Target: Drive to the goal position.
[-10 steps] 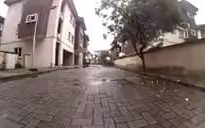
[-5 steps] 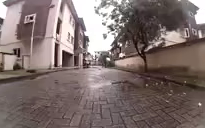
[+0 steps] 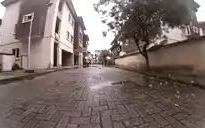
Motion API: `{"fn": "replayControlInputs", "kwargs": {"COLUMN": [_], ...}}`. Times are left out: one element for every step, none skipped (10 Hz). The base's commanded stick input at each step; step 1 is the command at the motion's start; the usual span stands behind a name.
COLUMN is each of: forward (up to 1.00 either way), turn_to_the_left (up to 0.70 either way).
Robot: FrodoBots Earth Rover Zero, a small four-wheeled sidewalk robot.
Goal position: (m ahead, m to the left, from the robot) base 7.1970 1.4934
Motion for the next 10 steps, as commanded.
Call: {"fn": "replayControlInputs", "kwargs": {"forward": [0.5,0.5,0.5,0.5,0.5,0.5,0.5,0.5,0.5,0.5], "turn_to_the_left": [0.0,0.0,0.0,0.0,0.0,0.0,0.0,0.0,0.0,0.0]}}
